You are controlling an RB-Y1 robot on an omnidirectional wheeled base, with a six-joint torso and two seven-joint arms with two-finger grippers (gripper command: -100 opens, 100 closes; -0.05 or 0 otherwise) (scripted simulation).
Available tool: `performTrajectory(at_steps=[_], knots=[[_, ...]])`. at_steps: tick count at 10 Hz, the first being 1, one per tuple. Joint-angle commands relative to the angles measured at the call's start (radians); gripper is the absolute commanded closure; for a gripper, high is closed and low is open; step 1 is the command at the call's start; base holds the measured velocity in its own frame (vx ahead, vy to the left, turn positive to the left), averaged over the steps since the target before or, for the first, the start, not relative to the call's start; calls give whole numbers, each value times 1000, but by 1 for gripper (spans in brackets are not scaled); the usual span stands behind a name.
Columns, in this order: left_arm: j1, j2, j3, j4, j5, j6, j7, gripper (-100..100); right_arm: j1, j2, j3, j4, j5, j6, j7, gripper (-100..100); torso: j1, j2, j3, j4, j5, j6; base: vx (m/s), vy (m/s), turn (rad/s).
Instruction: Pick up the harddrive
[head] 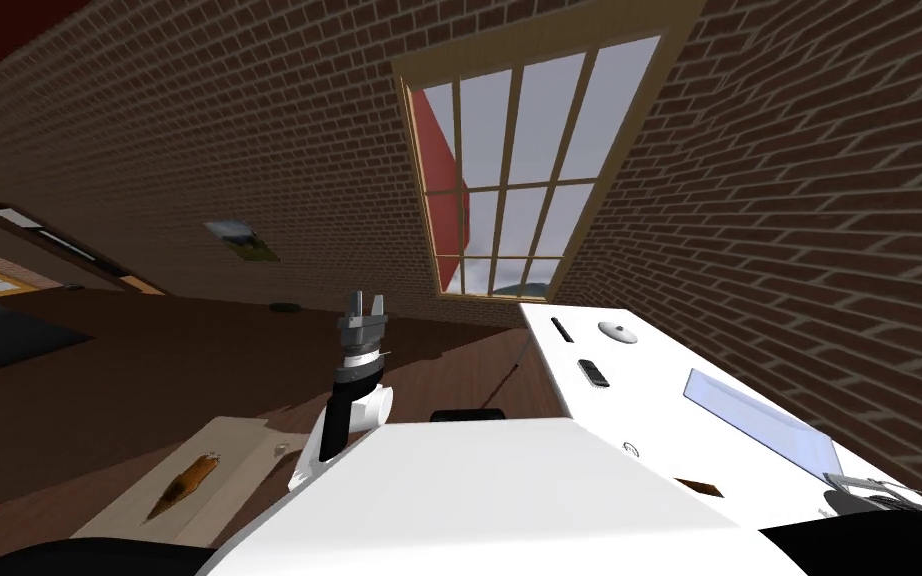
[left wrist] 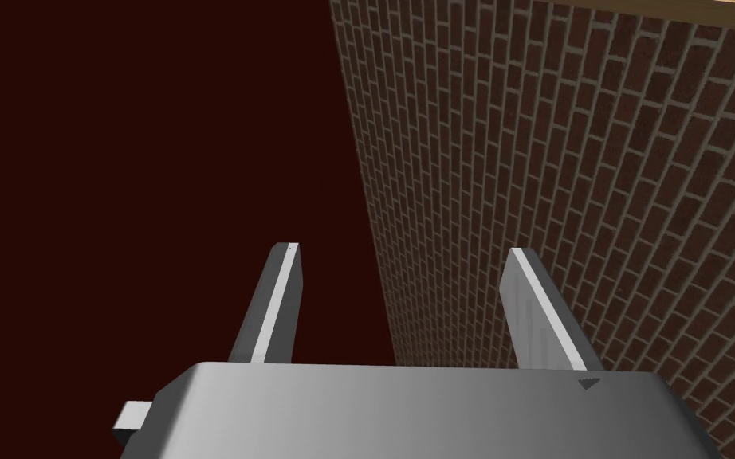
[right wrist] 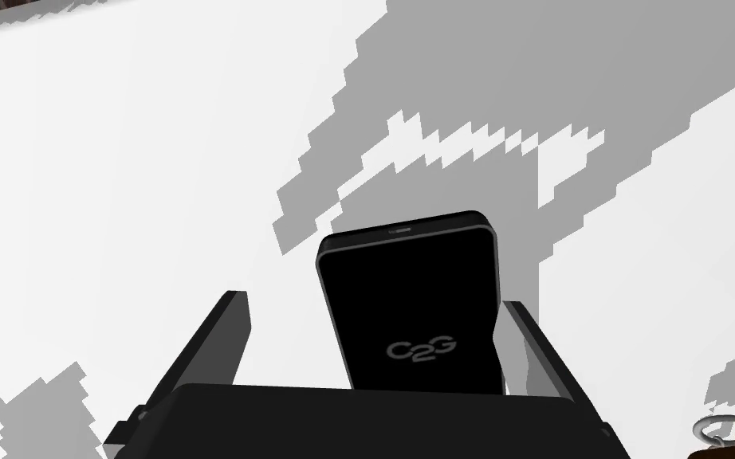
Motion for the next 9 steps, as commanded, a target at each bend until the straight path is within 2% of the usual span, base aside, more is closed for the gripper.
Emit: performTrajectory(at_steps=[1,2,4,5,6,7,9], knots=[[0,0,0,0,0,0,0,0,-17,20,22,31,-16,-9,-50,-100,0,0,0,0,0,0,-212,52,418],[0,0,0,0,0,0,0,0,-17,20,22,31,-16,-9,-59,-100,0,1,1,1,-1,-1,-179,46,177],[0,0,0,0,0,0,0,0,-39,45,52,71,-37,-20,-123,-100,-2,-1,0,0,-1,-1,-193,67,392],[0,0,0,0,0,0,0,0,-39,45,52,71,-37,-20,-133,-100,-1,2,1,1,-1,0,-197,62,171],[0,0,0,0,0,0,0,0,-37,42,49,64,-36,-17,-122,-100,-2,1,1,1,-1,1,-72,24,7],[0,0,0,0,0,0,0,0,-37,42,49,65,-36,-17,-126,100,-5,-4,-2,0,-2,1,-15,4,-8],[1,0,0,0,0,0,0,0,-37,42,49,65,-35,-17,-125,100,-7,-10,-5,-2,-3,2,-4,1,4]])
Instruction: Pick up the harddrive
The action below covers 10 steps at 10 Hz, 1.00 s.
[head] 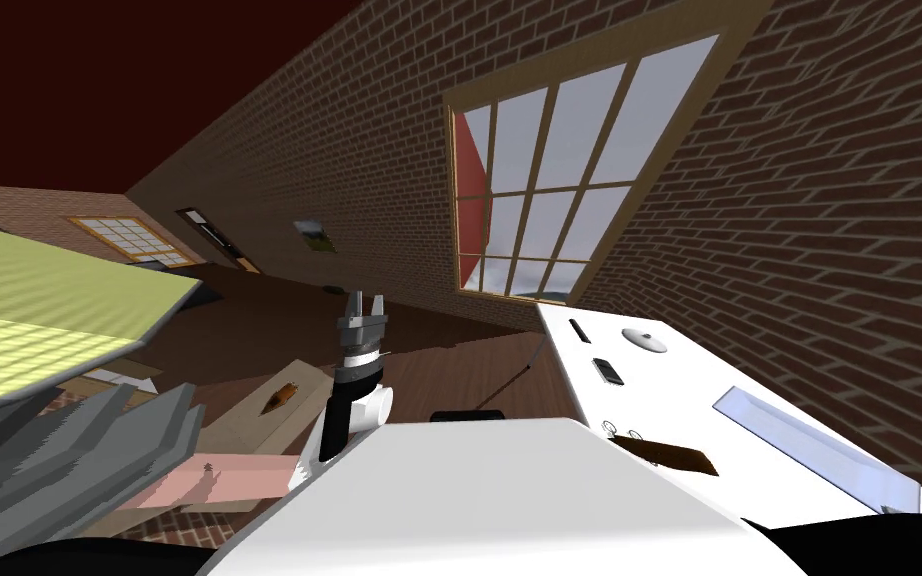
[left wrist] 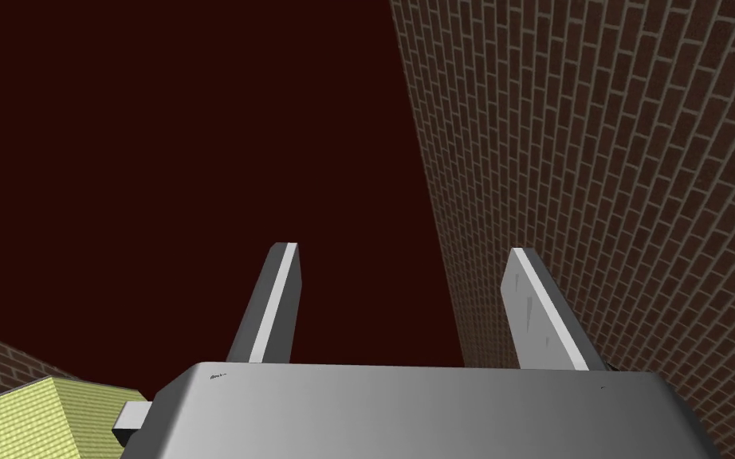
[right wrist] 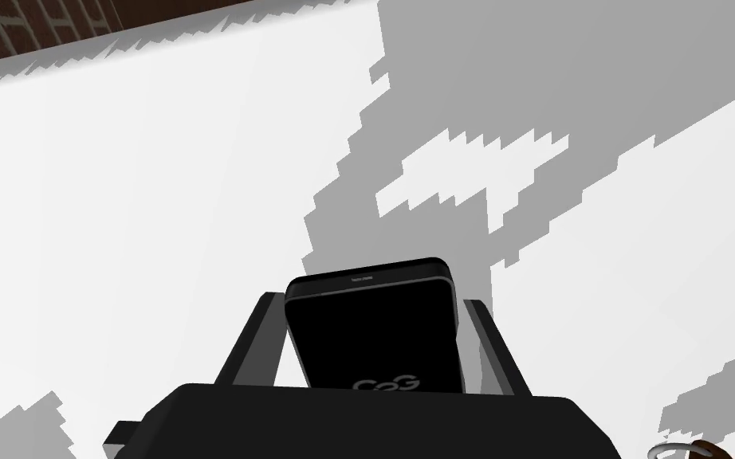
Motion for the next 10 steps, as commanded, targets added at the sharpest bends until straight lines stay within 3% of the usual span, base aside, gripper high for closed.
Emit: performTrajectory(at_steps=[1,2,3,4,10], knots=[[0,0,0,0,0,0,0,0,0,0,0,0,0,0,0,100,0,0,0,0,0,0,0,0,0],[0,0,0,0,0,0,0,0,0,0,0,0,0,0,0,100,0,0,0,0,0,0,0,0,0],[0,0,0,0,0,0,0,0,0,0,0,0,0,0,0,0,0,0,0,0,0,0,0,0,0],[0,0,0,0,0,0,0,0,9,-9,-12,-14,9,3,29,100,0,-1,0,0,0,0,114,-49,-367],[0,0,0,0,0,0,0,0,52,-61,-71,-94,52,25,175,100,-3,-13,-8,-3,-1,-1,216,-55,-325]])
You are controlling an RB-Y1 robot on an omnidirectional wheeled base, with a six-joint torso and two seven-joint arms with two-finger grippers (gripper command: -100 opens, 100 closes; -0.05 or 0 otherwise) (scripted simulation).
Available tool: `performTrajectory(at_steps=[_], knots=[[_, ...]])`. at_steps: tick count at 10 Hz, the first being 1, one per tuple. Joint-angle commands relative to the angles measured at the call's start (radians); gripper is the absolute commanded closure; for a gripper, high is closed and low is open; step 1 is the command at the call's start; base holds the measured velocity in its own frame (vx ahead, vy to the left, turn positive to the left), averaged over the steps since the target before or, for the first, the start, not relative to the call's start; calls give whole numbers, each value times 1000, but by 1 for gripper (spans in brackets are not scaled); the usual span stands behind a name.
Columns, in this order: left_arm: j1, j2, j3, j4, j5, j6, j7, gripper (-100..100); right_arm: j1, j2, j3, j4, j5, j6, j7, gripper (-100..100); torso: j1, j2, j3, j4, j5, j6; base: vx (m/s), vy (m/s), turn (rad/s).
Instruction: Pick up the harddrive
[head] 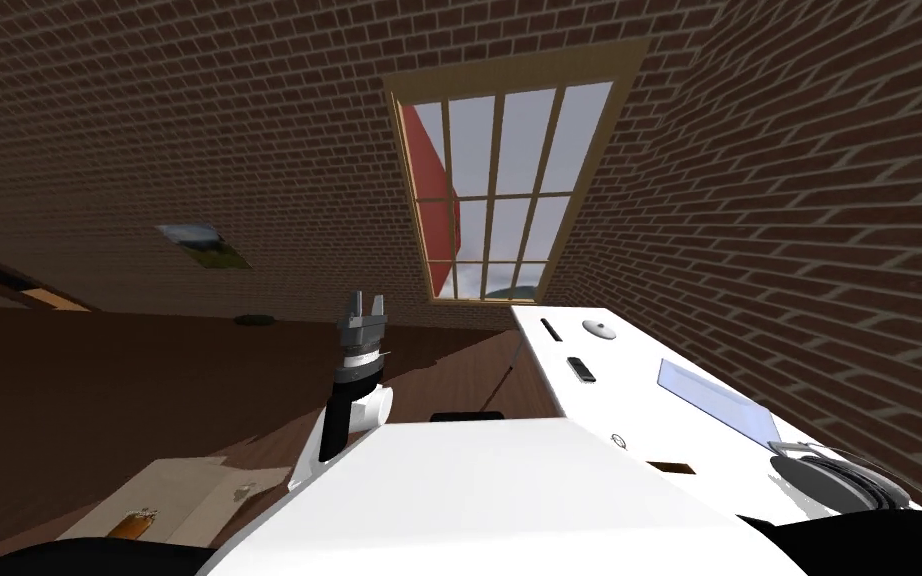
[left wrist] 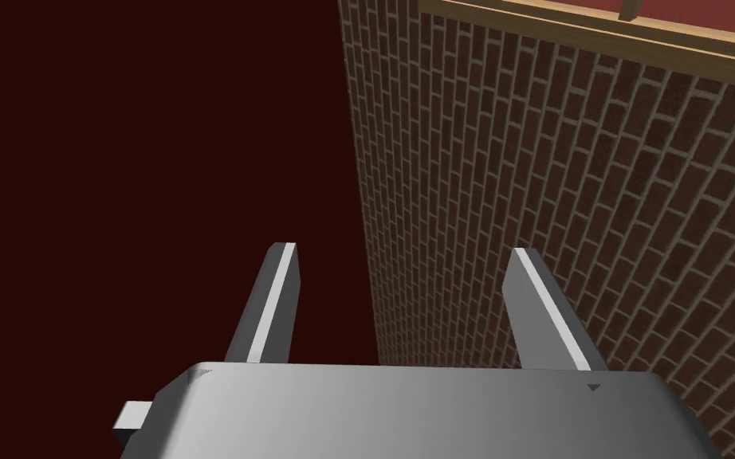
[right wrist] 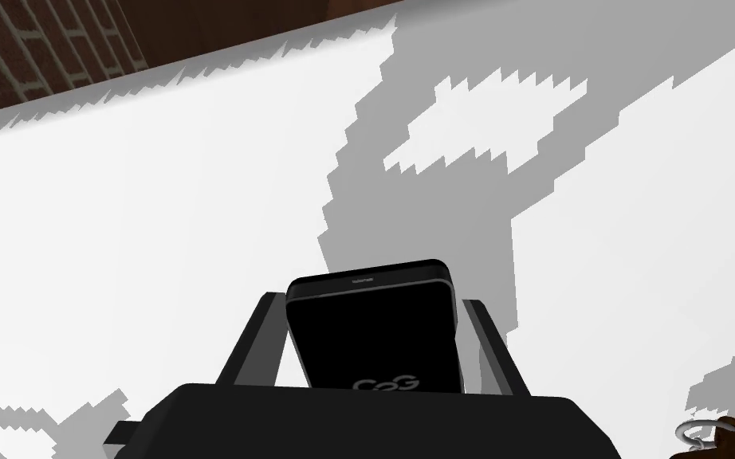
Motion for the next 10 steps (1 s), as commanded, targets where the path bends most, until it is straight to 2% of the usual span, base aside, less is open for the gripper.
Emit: performTrajectory(at_steps=[1,2,7,8,9,10], knots=[[0,0,0,0,0,0,0,0,15,-18,-21,-27,18,7,50,100,0,0,0,0,0,0,227,-38,-445],[0,0,0,0,0,0,0,0,15,-18,-21,-27,18,7,59,100,-1,-2,-1,0,0,0,153,-7,-175],[0,0,0,0,0,0,0,0,58,-70,-79,-107,60,30,193,100,0,-1,0,0,0,-2,207,4,-315],[0,0,0,0,0,0,0,0,58,-70,-79,-107,60,30,205,100,1,-4,-2,-1,0,-2,203,24,-273],[0,0,0,0,0,0,0,0,56,-68,-76,-103,60,28,193,100,1,-2,-1,0,0,-3,68,17,-43],[-1,0,0,0,0,0,0,0,57,-67,-76,-104,60,28,197,0,0,4,2,1,0,-4,14,4,9]])
